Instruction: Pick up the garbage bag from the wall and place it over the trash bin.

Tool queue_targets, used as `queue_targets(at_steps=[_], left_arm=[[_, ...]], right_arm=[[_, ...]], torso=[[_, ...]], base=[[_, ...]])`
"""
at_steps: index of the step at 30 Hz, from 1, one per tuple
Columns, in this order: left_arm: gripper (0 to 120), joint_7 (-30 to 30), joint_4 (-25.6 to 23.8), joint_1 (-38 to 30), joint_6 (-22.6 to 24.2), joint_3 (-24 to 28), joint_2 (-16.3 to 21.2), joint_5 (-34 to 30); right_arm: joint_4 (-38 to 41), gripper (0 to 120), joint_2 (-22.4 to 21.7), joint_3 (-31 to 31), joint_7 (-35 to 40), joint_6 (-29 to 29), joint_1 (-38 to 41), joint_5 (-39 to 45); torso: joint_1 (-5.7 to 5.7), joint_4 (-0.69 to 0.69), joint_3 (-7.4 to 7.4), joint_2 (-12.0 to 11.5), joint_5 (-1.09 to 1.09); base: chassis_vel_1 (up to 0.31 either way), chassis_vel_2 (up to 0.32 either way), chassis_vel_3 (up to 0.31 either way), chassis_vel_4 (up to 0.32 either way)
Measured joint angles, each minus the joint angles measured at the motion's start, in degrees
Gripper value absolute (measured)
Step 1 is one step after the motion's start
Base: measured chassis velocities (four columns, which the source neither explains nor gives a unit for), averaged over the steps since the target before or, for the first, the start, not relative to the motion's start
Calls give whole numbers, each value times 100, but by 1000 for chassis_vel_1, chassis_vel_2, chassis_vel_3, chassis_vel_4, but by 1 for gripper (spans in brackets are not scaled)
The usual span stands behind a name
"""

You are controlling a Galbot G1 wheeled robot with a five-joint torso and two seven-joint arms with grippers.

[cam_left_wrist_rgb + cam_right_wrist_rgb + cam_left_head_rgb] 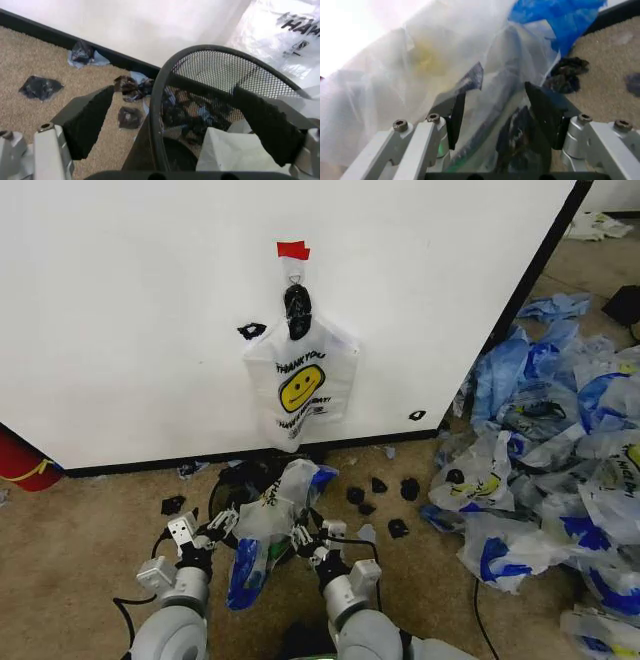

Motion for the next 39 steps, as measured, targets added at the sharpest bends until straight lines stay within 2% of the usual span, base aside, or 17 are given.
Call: queue_targets(at_steps=[13, 20, 26, 32, 34, 39], left_arm=[[91, 20, 79, -16, -39, 109, -111, 84], [91, 25, 89, -12, -46, 127, -115, 112], [93, 29, 83, -17, -65, 135, -120, 139], [93, 184, 62, -20, -60, 89, -94, 292], [93, 287, -2, -3, -28, 53, -53, 327], [93, 545, -979, 192, 312, 67, 305, 43]], right_arm=[[-129, 26, 67, 0, 195, -112, 24, -36], [-212, 22, 102, -2, 295, -210, 51, -28], [-227, 8, 115, -2, 390, -258, 15, -98], [-249, 1, 139, 24, 428, -260, 3, -190], [-259, 1, 151, 43, 439, -262, 13, -230], [-298, 1, 214, 141, 566, -333, 231, -261]], torso=[[0, -1, 0, 0, 0], [0, 0, 0, 0, 0], [0, 1, -1, 0, 2], [0, 0, 0, 0, -2], [0, -2, 0, 0, -5], [0, -1, 1, 0, 0]], base=[[0, 0, 0, 0], [0, 0, 0, 0], [0, 0, 0, 0], [0, 0, 0, 0], [0, 0, 0, 0], [0, 0, 0, 0]])
